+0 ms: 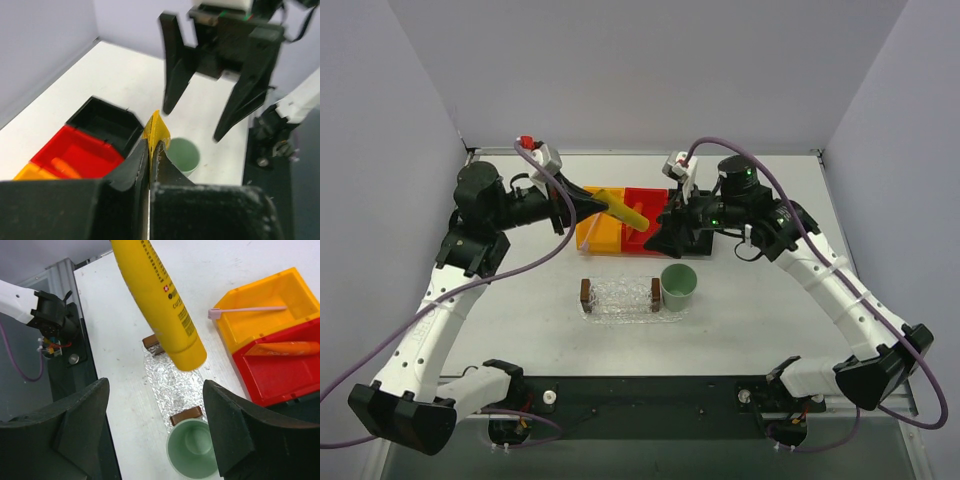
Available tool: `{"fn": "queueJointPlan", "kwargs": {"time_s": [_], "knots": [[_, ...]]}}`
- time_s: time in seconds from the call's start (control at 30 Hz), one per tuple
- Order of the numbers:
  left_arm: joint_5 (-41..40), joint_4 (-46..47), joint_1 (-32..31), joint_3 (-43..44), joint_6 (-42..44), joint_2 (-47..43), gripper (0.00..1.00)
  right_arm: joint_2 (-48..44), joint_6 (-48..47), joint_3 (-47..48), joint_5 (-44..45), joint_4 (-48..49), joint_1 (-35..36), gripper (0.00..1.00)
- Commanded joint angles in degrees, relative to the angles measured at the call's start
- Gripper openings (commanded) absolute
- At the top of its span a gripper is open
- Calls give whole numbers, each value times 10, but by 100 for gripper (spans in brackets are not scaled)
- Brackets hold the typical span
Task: Prepare toiletry sets of a toothbrush and toothpaste on the tray
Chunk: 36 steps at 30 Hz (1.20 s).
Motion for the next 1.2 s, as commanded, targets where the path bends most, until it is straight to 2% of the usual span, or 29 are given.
{"fn": "queueJointPlan", "kwargs": {"time_s": [0.0, 0.17, 0.33, 0.67, 0.9, 1.17], "knots": [[-93, -230, 2, 52, 214, -19, 0, -41, -54, 3, 53, -33, 3, 71], [-164, -376, 2, 55, 350, -21, 0, -56, -83, -14, 102, -51, 0, 71], [-214, -422, 1, 8, 417, -32, 0, -67, -106, -36, 143, -60, -7, 71], [-211, -418, -9, -42, 430, -30, 0, -74, -152, -98, 198, -60, -19, 70], [-206, -394, -33, -68, 419, -32, 0, -75, -148, -125, 174, -54, -56, 69], [-238, -359, -84, -89, 398, -27, 0, -84, -130, -148, 130, -35, -112, 69]]}}
